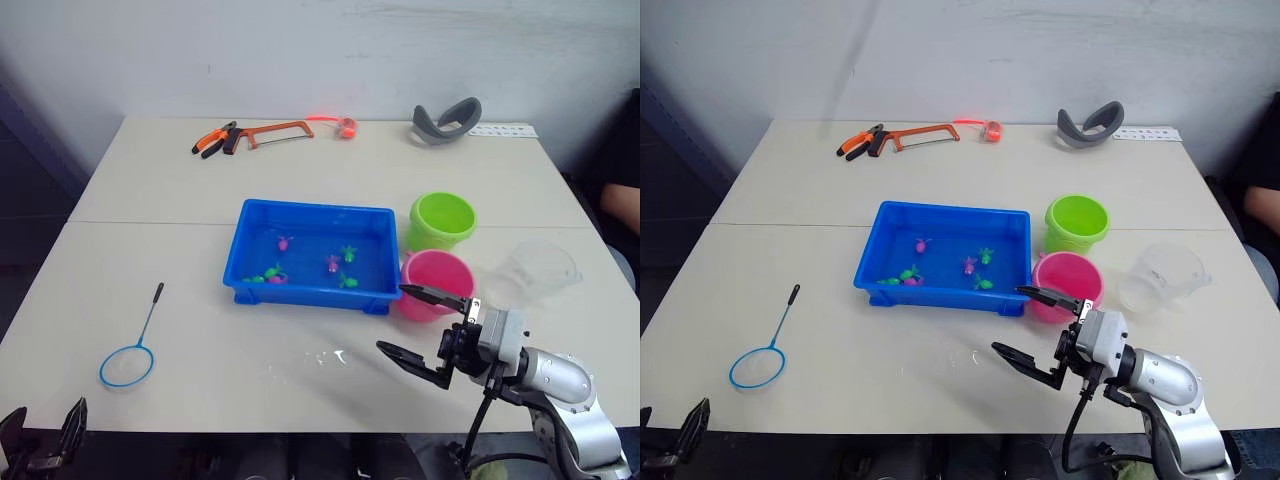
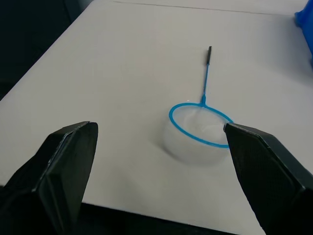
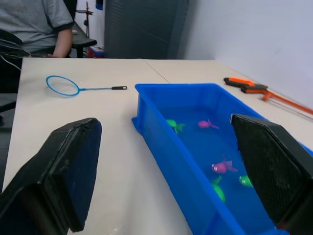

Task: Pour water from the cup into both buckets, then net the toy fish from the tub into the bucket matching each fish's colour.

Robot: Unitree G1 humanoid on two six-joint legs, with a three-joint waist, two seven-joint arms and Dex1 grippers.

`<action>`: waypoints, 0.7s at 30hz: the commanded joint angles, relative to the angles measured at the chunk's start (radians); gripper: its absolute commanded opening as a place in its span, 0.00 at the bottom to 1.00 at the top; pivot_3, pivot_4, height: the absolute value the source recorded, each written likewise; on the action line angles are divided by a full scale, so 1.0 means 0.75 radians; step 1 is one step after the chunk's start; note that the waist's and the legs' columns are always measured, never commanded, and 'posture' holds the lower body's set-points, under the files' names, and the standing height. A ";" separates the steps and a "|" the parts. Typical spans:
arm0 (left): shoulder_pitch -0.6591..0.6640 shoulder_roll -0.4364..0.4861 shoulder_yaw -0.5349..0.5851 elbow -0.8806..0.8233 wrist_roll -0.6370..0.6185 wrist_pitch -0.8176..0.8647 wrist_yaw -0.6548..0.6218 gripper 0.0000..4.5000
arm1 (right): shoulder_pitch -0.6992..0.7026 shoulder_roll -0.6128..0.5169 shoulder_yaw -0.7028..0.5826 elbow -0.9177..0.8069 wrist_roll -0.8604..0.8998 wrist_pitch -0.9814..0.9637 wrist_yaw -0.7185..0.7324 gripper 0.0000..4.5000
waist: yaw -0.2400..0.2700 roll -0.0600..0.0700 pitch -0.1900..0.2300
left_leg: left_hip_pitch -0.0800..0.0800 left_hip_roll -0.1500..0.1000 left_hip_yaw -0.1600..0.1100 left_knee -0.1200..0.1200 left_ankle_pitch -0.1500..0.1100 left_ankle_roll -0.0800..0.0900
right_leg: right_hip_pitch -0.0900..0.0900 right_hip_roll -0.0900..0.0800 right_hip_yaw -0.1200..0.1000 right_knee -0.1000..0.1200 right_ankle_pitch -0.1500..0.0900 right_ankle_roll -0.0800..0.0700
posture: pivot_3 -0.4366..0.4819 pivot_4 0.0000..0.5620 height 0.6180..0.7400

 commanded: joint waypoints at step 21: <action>-0.908 0.878 -0.539 0.292 0.056 1.198 0.179 1.00 | -0.179 -0.060 0.021 -0.156 0.039 0.160 -0.034 1.00 | -0.005 0.005 0.000 | 0.000 -0.001 -0.003 -0.001 0.006 -0.007 | -0.001 0.002 -0.005 0.009 0.000 -0.001 | 0.48 0.27 1.00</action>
